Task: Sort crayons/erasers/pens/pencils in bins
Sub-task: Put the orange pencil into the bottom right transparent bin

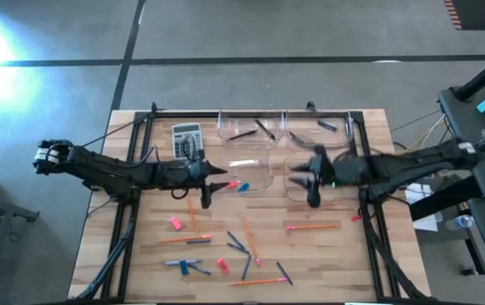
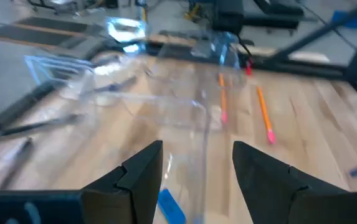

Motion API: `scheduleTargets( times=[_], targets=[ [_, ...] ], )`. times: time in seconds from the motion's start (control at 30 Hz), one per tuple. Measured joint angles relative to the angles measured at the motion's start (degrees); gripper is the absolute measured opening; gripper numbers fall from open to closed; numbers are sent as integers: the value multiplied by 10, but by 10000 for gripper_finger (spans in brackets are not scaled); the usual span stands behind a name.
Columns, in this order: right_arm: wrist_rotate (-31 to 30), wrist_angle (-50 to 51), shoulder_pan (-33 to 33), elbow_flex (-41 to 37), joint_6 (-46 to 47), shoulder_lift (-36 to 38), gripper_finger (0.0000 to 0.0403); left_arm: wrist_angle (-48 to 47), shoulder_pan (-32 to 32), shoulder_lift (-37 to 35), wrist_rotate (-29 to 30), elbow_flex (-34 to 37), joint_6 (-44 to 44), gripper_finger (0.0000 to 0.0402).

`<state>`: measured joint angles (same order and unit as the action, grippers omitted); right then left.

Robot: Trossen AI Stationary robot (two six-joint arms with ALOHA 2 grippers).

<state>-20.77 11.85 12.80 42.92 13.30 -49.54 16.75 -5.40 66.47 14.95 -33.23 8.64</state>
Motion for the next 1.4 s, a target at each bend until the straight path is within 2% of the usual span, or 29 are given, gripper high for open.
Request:
scheduleTargets(
  times=[0.1, 0.2, 0.43, 0.7, 0.83, 0.93, 1.03, 1.17, 1.3, 1.4],
  targets=[
    [-51, -17, 68, 1, 6, -40, 134, 2, -22, 10, 0, 0, 0, 180],
    [-76, -51, 116, 1, 18, -90, 134, 1, -47, 18, 0, 0, 14, 180],
    [-78, -152, 166, 11, 40, -235, 134, -22, -104, 22, -2, 0, 15, 180],
    [-61, -117, 177, 102, 34, -348, 134, -34, -157, 22, -4, -1, 15, 180],
    [-58, -46, 178, 168, 23, -381, 134, -47, -169, 22, -3, -14, 15, 180],
    [-58, 25, 180, 219, 17, -400, 134, -153, -171, 21, -3, -39, 51, 180],
    [-59, 80, 187, 259, 16, -412, 134, -341, -172, 21, -5, -84, 135, 180],
    [-63, 90, 195, 275, 9, -417, 134, -537, -183, 26, -48, -119, 231, 180],
    [-65, 90, 203, 269, 22, -419, 134, -595, -213, 25, -105, -113, 286, 180],
    [-65, 85, 218, 259, 23, -420, 134, -610, -247, 36, -120, -112, 326, 180]
  ],
)
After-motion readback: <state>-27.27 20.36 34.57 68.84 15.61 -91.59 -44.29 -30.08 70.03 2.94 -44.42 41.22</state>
